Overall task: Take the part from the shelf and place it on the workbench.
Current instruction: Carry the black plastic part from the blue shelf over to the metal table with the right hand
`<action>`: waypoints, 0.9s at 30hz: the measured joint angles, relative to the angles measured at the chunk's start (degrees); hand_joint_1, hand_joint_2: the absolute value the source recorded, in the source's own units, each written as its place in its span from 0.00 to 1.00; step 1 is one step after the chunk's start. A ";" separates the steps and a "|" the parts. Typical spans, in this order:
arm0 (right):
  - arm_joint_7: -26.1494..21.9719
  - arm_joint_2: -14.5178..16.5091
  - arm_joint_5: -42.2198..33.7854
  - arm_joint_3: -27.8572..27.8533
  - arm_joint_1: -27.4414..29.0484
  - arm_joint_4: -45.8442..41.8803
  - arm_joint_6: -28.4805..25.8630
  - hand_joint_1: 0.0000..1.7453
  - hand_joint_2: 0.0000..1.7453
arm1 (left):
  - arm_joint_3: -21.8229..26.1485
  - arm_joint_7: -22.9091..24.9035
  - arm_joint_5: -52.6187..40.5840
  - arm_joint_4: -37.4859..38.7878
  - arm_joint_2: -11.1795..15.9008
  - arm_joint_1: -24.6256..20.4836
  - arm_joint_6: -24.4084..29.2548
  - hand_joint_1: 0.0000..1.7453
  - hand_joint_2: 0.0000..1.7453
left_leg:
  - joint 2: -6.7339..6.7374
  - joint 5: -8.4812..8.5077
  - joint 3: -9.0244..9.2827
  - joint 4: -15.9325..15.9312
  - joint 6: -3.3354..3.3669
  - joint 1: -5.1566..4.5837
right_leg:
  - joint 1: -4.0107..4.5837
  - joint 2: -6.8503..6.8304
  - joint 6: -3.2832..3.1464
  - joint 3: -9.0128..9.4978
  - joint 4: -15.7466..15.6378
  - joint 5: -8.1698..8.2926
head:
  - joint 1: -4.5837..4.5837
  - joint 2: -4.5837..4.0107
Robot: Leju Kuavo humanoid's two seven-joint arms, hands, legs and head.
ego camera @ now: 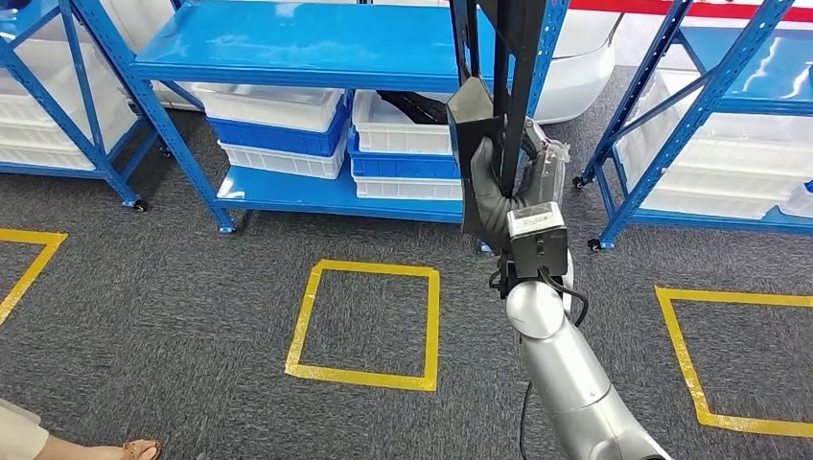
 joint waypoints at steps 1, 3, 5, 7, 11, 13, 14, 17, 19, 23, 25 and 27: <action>0.03 -0.01 0.23 0.01 0.53 -0.03 -0.17 1.00 1.00 | 0.00 -0.07 -0.11 0.06 0.02 0.06 -0.02 0.00 0.00 | 0.01 -0.37 -0.04 2.26 -0.37 0.30 | -0.05 -0.03 0.21 -0.59 0.04 0.44 | -0.01 0.00; 0.10 -0.06 0.55 0.01 1.49 -0.10 -0.37 1.00 1.00 | 0.00 -0.13 -0.16 0.09 0.11 0.19 -0.05 0.00 0.00 | 0.09 1.26 3.17 0.35 -0.91 0.89 | -0.32 -0.05 0.72 -1.53 0.16 1.15 | -0.01 0.00; 0.18 -0.14 0.64 -0.01 2.01 -0.30 -0.46 1.00 1.00 | 0.00 -0.21 -0.15 0.09 0.22 0.21 -0.17 0.00 0.00 | 0.04 2.55 9.47 -7.52 -1.20 1.31 | -0.48 -0.01 1.32 -2.22 0.46 1.66 | -0.04 0.00; 0.19 -0.21 0.58 -0.01 2.18 -0.51 -0.41 1.00 1.00 | 0.01 -0.40 -0.03 0.10 0.30 0.25 -0.44 0.00 0.00 | -0.33 2.56 12.71 -12.28 -0.58 1.13 | -0.30 0.04 2.11 -2.69 0.70 2.10 | 0.08 0.00; 0.10 -0.38 0.29 0.03 2.35 -0.52 -0.08 1.00 1.00 | 0.08 -0.80 0.54 0.11 0.27 0.63 -0.72 0.00 0.00 | -0.40 3.31 12.00 -13.25 1.74 0.23 | 0.03 0.12 3.46 -3.68 0.85 2.35 | 0.40 0.01; 0.08 -0.47 0.24 0.05 2.44 -0.50 0.00 1.00 1.00 | 0.10 -0.89 0.60 0.11 0.15 0.84 -0.75 0.00 0.00 | -0.39 3.79 11.56 -13.42 2.15 -0.27 | -0.03 0.34 2.49 -4.22 0.81 2.12 | 0.56 0.00; 0.08 -0.48 0.23 0.07 2.46 -0.48 0.03 1.00 1.00 | 0.11 -0.92 0.62 0.11 0.11 0.94 -0.76 0.00 0.00 | -0.48 3.87 11.30 -13.33 2.18 -0.54 | 0.00 0.46 2.25 -4.28 0.44 2.46 | 0.66 0.00; 0.07 -0.52 0.20 0.09 2.48 -0.46 0.10 1.00 1.00 | 0.11 -0.96 0.62 0.11 0.01 1.28 -0.76 0.00 0.00 | -0.60 4.36 10.69 -13.19 2.81 -0.86 | -0.28 0.57 2.90 -4.34 -0.29 3.97 | 0.68 0.00; 0.07 -0.55 0.14 0.09 2.48 -0.45 0.11 1.00 1.00 | 0.11 -0.97 0.62 0.11 -0.02 1.46 -0.76 0.00 0.00 | -0.62 4.60 10.38 -13.17 3.07 -0.94 | -0.36 0.57 3.23 -4.26 -0.51 4.37 | 0.69 0.00; 0.07 -0.55 0.08 0.09 2.48 -0.40 0.11 1.00 1.00 | 0.11 -0.97 0.62 0.11 -0.03 1.58 -0.76 0.00 0.00 | -0.63 4.75 10.10 -13.02 3.24 -1.16 | -0.50 0.57 3.88 -4.25 -0.75 4.78 | 0.68 0.00; 0.11 -0.57 0.29 0.09 2.44 -0.39 -0.08 1.00 1.00 | 0.11 -0.97 0.56 0.11 0.01 1.60 -0.76 0.00 0.00 | -0.76 4.80 9.91 -12.89 3.59 -1.38 | -0.74 0.52 4.68 -4.13 -1.09 5.14 | 0.61 0.00; 0.17 -0.73 0.58 0.07 2.43 -0.38 -0.40 1.00 1.00 | 0.11 -1.01 0.46 0.11 0.01 1.61 -0.79 0.00 0.00 | -0.86 5.42 10.15 -13.65 4.21 -1.17 | -0.85 0.46 5.26 -4.35 -0.92 4.99 | 0.61 0.00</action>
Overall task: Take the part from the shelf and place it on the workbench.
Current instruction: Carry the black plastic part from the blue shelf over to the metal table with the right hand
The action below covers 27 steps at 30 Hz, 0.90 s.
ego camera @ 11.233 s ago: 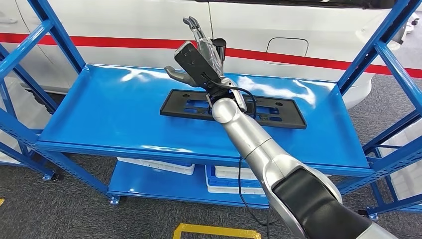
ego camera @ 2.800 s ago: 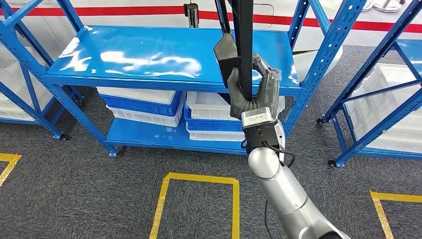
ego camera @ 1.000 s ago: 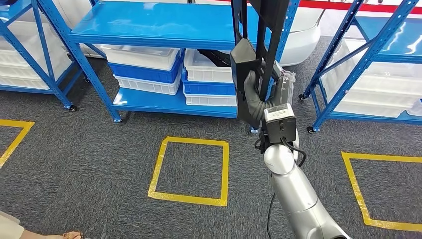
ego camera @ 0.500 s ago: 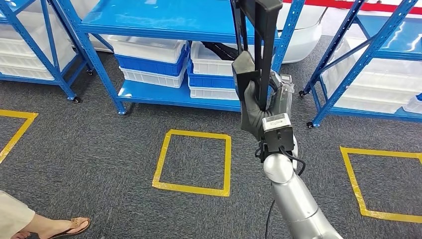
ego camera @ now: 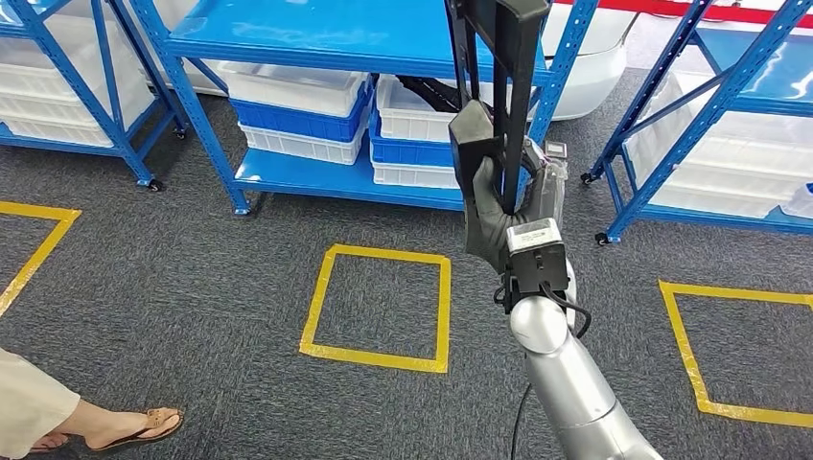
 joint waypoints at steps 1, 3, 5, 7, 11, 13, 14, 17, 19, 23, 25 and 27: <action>0.03 -0.14 0.09 -0.01 0.02 0.01 -0.13 1.00 1.00 | 0.00 -0.03 -0.04 0.00 -0.03 0.01 -0.02 0.00 0.00 | 0.00 0.43 0.16 -0.53 0.28 0.18 | 0.05 0.00 -0.25 -0.59 1.29 -0.97 | 0.04 0.00; 0.03 -0.45 0.13 -0.03 0.09 0.04 -0.24 1.00 1.00 | 0.00 -0.07 -0.06 0.01 -0.07 0.04 -0.04 0.00 0.00 | -0.05 1.07 0.13 -1.17 0.60 0.38 | 0.08 0.03 -1.18 -3.23 7.48 -4.62 | 0.13 0.00; 0.03 -0.66 0.11 -0.04 0.31 0.16 -0.26 1.00 1.00 | 0.00 -0.06 -0.06 0.03 -0.07 0.14 -0.04 0.00 0.00 | -0.33 1.40 -0.36 -1.16 0.52 0.36 | 0.29 0.07 -1.64 -6.21 15.32 -8.23 | 0.15 0.00; 0.04 -0.89 0.11 -0.05 0.59 0.28 -0.27 1.00 1.00 | 0.00 -0.06 -0.06 0.05 -0.07 0.29 -0.04 0.00 0.00 | -0.90 1.76 -0.87 -1.04 0.06 0.37 | 0.41 0.08 -1.16 -5.66 16.43 -8.82 | 0.14 0.00; 0.05 -1.18 0.14 -0.02 0.69 0.35 -0.34 1.00 1.00 | 0.00 -0.08 -0.11 0.07 -0.08 0.39 -0.03 0.00 0.00 | -2.21 2.07 -2.02 0.05 -1.30 0.42 | 0.23 1.43 -0.71 2.67 3.42 -5.85 | 0.13 0.00; 0.05 -1.24 0.13 0.00 0.67 0.46 -0.42 1.00 1.00 | 0.00 -0.09 -0.06 0.07 -0.05 0.50 -0.02 0.00 0.00 | -2.70 2.29 -2.50 0.38 -2.06 0.34 | 0.63 1.59 -1.74 3.14 2.66 -5.51 | -0.09 0.00; 0.03 -1.25 0.11 -0.01 0.64 0.57 -0.46 1.00 1.00 | 0.01 -0.09 0.00 0.07 -0.03 0.63 -0.01 0.00 0.00 | -2.91 2.45 -2.66 0.42 -2.30 0.50 | 0.56 1.27 -2.23 2.96 2.80 -5.31 | -0.21 0.00; 0.00 -1.18 0.08 -0.03 0.44 0.89 -0.48 1.00 1.00 | 0.06 -0.10 0.19 0.07 0.01 0.91 0.02 0.00 0.00 | -1.59 0.20 -4.21 3.58 -3.04 0.85 | 0.47 0.23 -3.69 2.67 2.78 -4.75 | -0.42 0.00; -0.07 -1.15 0.07 -0.03 0.32 1.13 -0.46 1.00 1.00 | 0.08 -0.11 0.34 0.07 -0.01 0.90 0.03 0.00 0.00 | 0.11 -4.21 -7.38 11.06 -3.55 0.88 | 0.80 -0.66 -4.40 2.35 2.77 -4.53 | -0.58 0.00; -0.13 -1.01 0.04 0.03 0.01 1.97 -0.33 1.00 1.00 | 0.26 -0.10 0.64 0.05 -0.02 1.01 0.03 0.00 0.00 | 0.91 -5.48 -7.66 14.92 -3.32 0.88 | 1.50 -2.73 -4.74 1.79 2.79 -4.31 | -0.60 0.00; -0.17 -0.83 0.04 0.08 -0.60 2.33 -0.30 1.00 1.00 | 0.39 -0.10 0.72 -0.03 0.02 0.94 0.03 0.00 0.00 | 2.21 -2.88 -2.36 6.77 -2.54 0.58 | 1.86 -3.59 -4.69 1.84 2.80 -4.28 | -0.57 0.00; -0.26 -0.68 -0.05 0.16 -1.42 2.66 -0.23 1.00 1.00 | 0.55 -0.10 0.84 -0.11 0.02 0.83 0.03 0.00 0.00 | 3.28 -1.84 0.52 1.82 -1.88 0.09 | 2.22 -4.34 -4.51 1.86 2.79 -4.20 | -0.52 0.00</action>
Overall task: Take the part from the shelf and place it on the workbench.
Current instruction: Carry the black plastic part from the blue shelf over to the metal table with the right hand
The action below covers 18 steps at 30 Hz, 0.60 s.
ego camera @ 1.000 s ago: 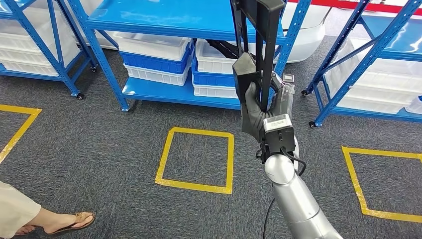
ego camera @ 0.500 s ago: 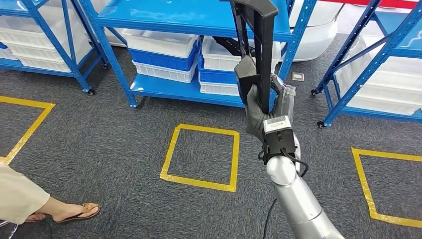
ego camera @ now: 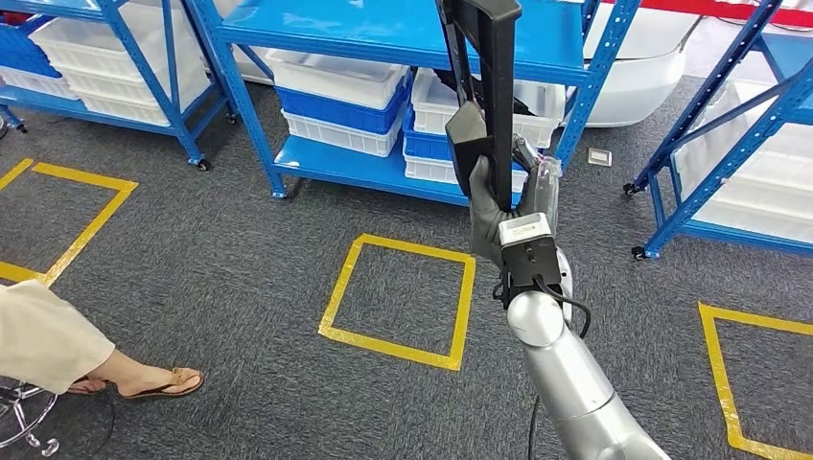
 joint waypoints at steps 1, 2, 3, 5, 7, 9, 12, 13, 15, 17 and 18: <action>-0.04 0.11 -0.09 0.07 -0.34 0.20 0.06 1.00 1.00 | 0.09 0.00 0.11 -0.01 -0.01 -0.01 0.01 0.00 0.00 | -0.08 -0.04 0.01 -0.41 0.18 -0.22 | 0.09 -0.39 0.16 -0.01 -0.06 0.08 | 0.03 0.00; -0.08 0.24 -0.19 0.13 -0.68 0.42 0.13 1.00 1.00 | 0.17 -0.01 0.24 -0.02 -0.03 0.03 0.02 0.00 0.00 | -0.53 0.23 -0.10 -0.70 0.44 -0.31 | 0.12 -0.77 0.37 0.05 -0.16 0.18 | 0.02 0.00; -0.10 0.37 -0.27 0.20 -0.96 0.64 0.20 1.00 1.00 | 0.25 0.01 0.37 -0.03 -0.04 0.10 0.04 0.00 0.00 | -0.97 0.58 -0.05 -1.03 0.70 -0.17 | 0.13 -0.78 0.62 -0.12 -0.05 0.12 | 0.03 0.01; -0.16 0.53 -0.43 0.27 -1.51 1.09 0.28 1.00 1.00 | 0.44 -0.02 0.49 -0.07 -0.10 0.10 0.08 0.00 0.00 | -1.81 1.41 0.14 -1.91 1.41 0.14 | 0.08 0.93 0.75 -1.34 2.44 -1.40 | 0.08 0.01; -0.23 0.54 -0.62 0.31 -1.79 1.62 0.28 1.00 1.00 | 0.60 -0.02 0.52 -0.10 -0.22 0.03 0.09 0.00 0.00 | -2.66 1.85 0.07 -2.25 1.84 0.26 | -0.13 3.23 0.37 -4.39 9.22 -4.67 | 0.10 0.00; -0.26 0.52 -0.76 0.36 -1.83 2.27 0.28 1.00 1.00 | 0.73 -0.01 0.61 -0.10 -0.33 0.12 0.09 0.00 0.00 | -3.84 2.00 -0.14 -2.24 1.86 0.23 | -0.20 3.92 0.45 -7.22 15.53 -6.82 | 0.10 0.00; -0.26 0.50 -0.84 0.40 -1.88 2.98 0.28 1.00 1.00 | 0.87 0.00 0.82 -0.10 -0.39 0.27 0.08 0.00 0.00 | -5.79 2.20 -0.19 -2.15 1.61 0.21 | -0.21 4.63 1.54 -4.38 10.34 -4.17 | 0.11 0.00; -0.27 0.49 -0.92 0.38 -1.91 3.14 0.31 1.00 1.00 | 0.89 0.00 0.82 -0.10 -0.44 0.26 0.08 0.00 0.00 | -6.36 2.26 -0.22 -2.07 1.47 0.18 | -0.18 5.61 1.71 -2.18 5.88 -2.67 | 0.11 0.00; -0.38 0.54 -1.16 0.32 -1.95 3.36 0.37 1.00 1.00 | 0.90 0.00 0.70 -0.11 -0.57 0.25 0.05 0.00 0.00 | -7.38 2.33 -0.47 -1.88 1.03 0.03 | 0.03 6.89 1.50 0.87 -0.21 -0.72 | 0.07 0.00; -0.59 0.58 -1.36 0.29 -1.93 3.49 0.41 1.00 1.00 | 0.90 0.00 0.56 -0.11 -0.66 0.37 0.03 0.00 0.00 | -8.18 2.55 -0.85 -1.86 0.38 0.03 | 0.31 6.53 1.00 1.38 -1.20 -0.30 | 0.03 0.00; -0.67 0.61 -1.40 0.28 -1.91 3.52 0.42 1.00 1.00 | 0.91 0.00 0.52 -0.11 -0.60 0.47 0.02 0.00 0.00 | -8.42 2.62 -1.00 -1.80 0.11 0.18 | -0.13 6.03 0.66 1.45 -1.44 -0.06 | 0.03 0.01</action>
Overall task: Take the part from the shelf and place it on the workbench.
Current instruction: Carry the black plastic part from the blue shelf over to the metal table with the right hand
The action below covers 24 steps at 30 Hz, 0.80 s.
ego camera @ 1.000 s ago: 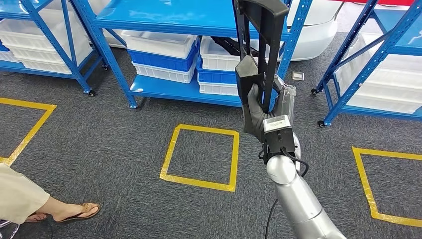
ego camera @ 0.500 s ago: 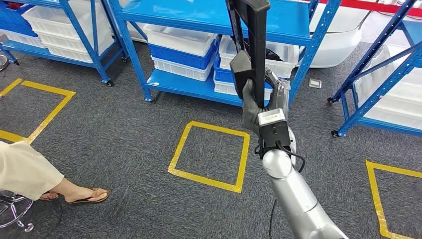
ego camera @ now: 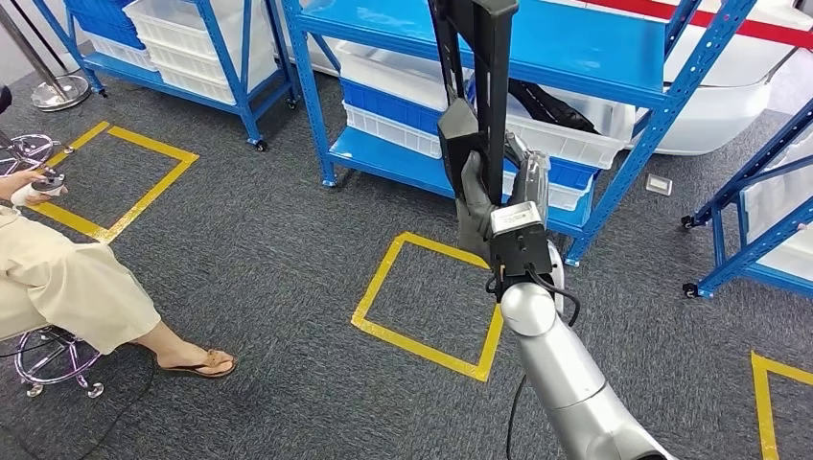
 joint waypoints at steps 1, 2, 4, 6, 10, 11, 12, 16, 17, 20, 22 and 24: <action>-0.03 0.07 -0.04 -0.01 0.00 0.02 0.00 1.00 1.00 | 0.01 -0.02 -0.01 -0.01 0.03 0.10 0.00 0.00 0.00 | 0.37 -0.31 -0.28 0.45 -0.26 0.03 | -0.37 -0.50 -0.43 0.16 -0.34 0.24 | 0.03 -0.01; -0.07 0.15 -0.07 -0.01 0.00 0.02 0.01 1.00 1.00 | 0.02 -0.02 -0.01 -0.02 0.08 0.16 -0.01 0.00 0.00 | 1.28 -1.23 -0.94 1.78 -0.53 0.06 | -0.79 -1.03 -0.90 0.33 -0.68 0.50 | -0.07 -0.01; -0.13 0.28 -0.07 -0.04 0.12 0.02 0.02 1.00 1.00 | 0.03 -0.03 -0.01 -0.03 0.14 0.16 -0.03 0.00 0.00 | 3.96 -4.73 -3.91 8.01 -1.21 0.28 | -1.06 -2.05 -1.50 0.47 -1.03 0.73 | -0.25 -0.01; -0.16 0.28 0.01 -0.13 0.69 0.00 -0.07 1.00 1.00 | 0.03 -0.01 -0.02 0.05 0.20 0.14 -0.16 0.00 0.00 | 5.33 -7.66 -7.44 15.18 -2.03 0.90 | -1.05 -3.18 -1.58 0.41 -1.01 0.76 | -0.33 -0.01; -0.24 0.23 0.61 -0.79 3.07 -0.94 -0.63 1.00 1.00 | -0.01 -0.01 -0.44 0.19 0.29 -0.02 -0.54 0.00 0.00 | 7.75 -3.56 -3.41 8.10 -3.89 2.60 | -1.61 -5.40 -0.55 0.39 -0.37 0.23 | -0.34 -0.01; -0.26 0.13 0.75 -1.15 3.59 -1.57 -0.83 1.00 1.00 | -0.06 0.01 -0.70 0.21 0.23 -0.20 -0.56 0.00 0.00 | 8.60 -2.48 -1.48 4.75 -4.15 2.82 | -1.50 -5.85 0.05 0.13 0.07 -0.12 | -0.35 -0.01; -0.29 -0.02 0.90 -1.53 4.02 -2.26 -1.02 1.00 1.00 | -0.13 0.02 -0.98 0.22 0.14 -0.44 -0.56 0.00 0.00 | 9.15 -1.97 -0.26 2.58 -4.05 2.86 | -1.35 -6.28 0.66 0.05 0.40 -0.44 | -0.21 -0.01; -0.42 -0.55 1.27 -2.61 5.31 -4.38 -1.56 1.00 1.00 | -0.40 0.02 -1.55 0.30 -0.03 -0.97 -0.48 0.00 0.00 | 7.56 -1.82 -0.29 1.81 -1.63 1.66 | -0.99 -7.00 2.78 0.57 0.29 -0.78 | 0.41 -0.01; -0.43 -0.72 1.32 -2.84 5.71 -4.74 -1.62 1.00 1.00 | -0.45 0.02 -1.66 0.32 -0.02 -0.98 -0.44 0.00 0.00 | 7.02 -1.67 -0.35 1.72 -1.07 1.54 | -1.21 -6.10 2.91 0.13 1.21 -1.46 | 0.43 -0.01; -0.44 -1.46 1.39 -3.49 6.75 -5.62 -1.71 1.00 1.00 | -0.72 0.02 -1.94 0.32 -0.10 -1.30 -0.40 0.00 0.00 | 5.40 -1.28 -0.67 1.64 0.24 1.19 | -1.17 -2.72 1.92 -4.92 11.27 -6.26 | 0.64 -0.01; -0.44 -2.03 1.38 -3.96 7.58 -5.93 -1.85 1.00 1.00 | -0.94 0.07 -2.02 0.39 -0.23 -1.47 -0.59 0.00 0.00 | 4.01 -1.20 -0.81 1.66 0.73 0.64 | -0.74 -2.00 1.65 -8.22 17.34 -7.96 | 0.73 -0.01; -0.43 -2.65 1.37 -4.41 8.54 -6.45 -2.08 1.00 1.00 | -1.13 0.17 -2.02 0.50 -0.28 -1.50 -0.91 0.00 0.00 | 2.42 -1.15 -0.79 1.68 0.93 0.10 | -0.27 -1.55 1.94 -7.42 14.74 -6.03 | 0.76 -0.01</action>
